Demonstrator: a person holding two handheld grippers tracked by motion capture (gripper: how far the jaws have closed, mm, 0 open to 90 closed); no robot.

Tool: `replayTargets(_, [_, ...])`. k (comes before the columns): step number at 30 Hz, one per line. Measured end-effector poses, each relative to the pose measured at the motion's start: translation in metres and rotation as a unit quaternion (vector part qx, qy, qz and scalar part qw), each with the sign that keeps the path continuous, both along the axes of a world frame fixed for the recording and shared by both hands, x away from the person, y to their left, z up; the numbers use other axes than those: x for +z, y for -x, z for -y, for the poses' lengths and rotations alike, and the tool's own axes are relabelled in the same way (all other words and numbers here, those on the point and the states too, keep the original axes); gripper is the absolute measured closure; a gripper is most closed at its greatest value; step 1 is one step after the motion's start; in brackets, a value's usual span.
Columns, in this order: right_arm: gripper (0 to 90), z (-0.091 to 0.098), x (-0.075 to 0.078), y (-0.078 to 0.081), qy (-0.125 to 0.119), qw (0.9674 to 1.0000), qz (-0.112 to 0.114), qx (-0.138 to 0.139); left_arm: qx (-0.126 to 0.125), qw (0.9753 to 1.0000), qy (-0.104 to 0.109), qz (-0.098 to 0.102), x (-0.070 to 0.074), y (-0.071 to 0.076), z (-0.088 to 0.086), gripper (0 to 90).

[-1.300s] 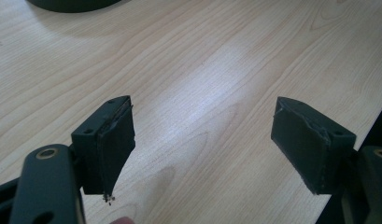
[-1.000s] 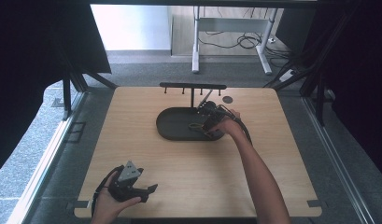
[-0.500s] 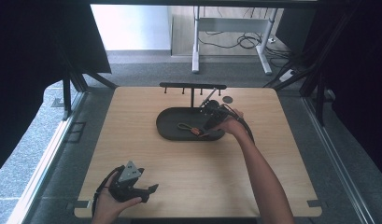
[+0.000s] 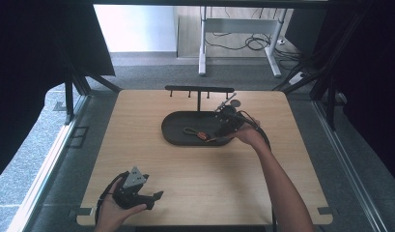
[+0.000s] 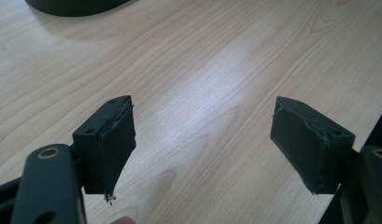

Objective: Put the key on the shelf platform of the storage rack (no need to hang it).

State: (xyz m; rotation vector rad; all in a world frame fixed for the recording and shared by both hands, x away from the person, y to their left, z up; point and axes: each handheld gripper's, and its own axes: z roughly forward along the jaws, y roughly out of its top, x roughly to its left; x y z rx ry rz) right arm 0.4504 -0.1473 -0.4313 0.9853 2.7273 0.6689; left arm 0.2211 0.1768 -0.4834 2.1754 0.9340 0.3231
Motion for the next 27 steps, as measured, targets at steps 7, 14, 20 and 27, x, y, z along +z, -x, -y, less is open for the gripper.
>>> replayTargets(7, [45.4, 0.024, 0.000, 0.027, -0.032, 0.9993, 0.019, 0.001, 0.001, 1.0000, -0.003, 0.000, 0.000, 0.000, 0.001, 22.6])
replayTargets(14, [43.6, 0.052, -0.010, 0.063, -0.061, 0.9978, 0.027, -0.006, 0.001, 1.0000, -0.008, -0.001, -0.002, 0.001, 0.004, 22.5])
replayTargets(20, [42.7, 0.076, -0.024, 0.093, -0.079, 0.9962, 0.034, -0.016, 0.002, 0.9999, -0.011, -0.002, -0.002, 0.001, 0.006, 22.6])
replayTargets(27, [41.8, 0.098, -0.049, 0.127, -0.088, 0.9951, 0.036, -0.029, 0.002, 0.9999, -0.017, -0.003, -0.004, 0.000, 0.007, 22.6])
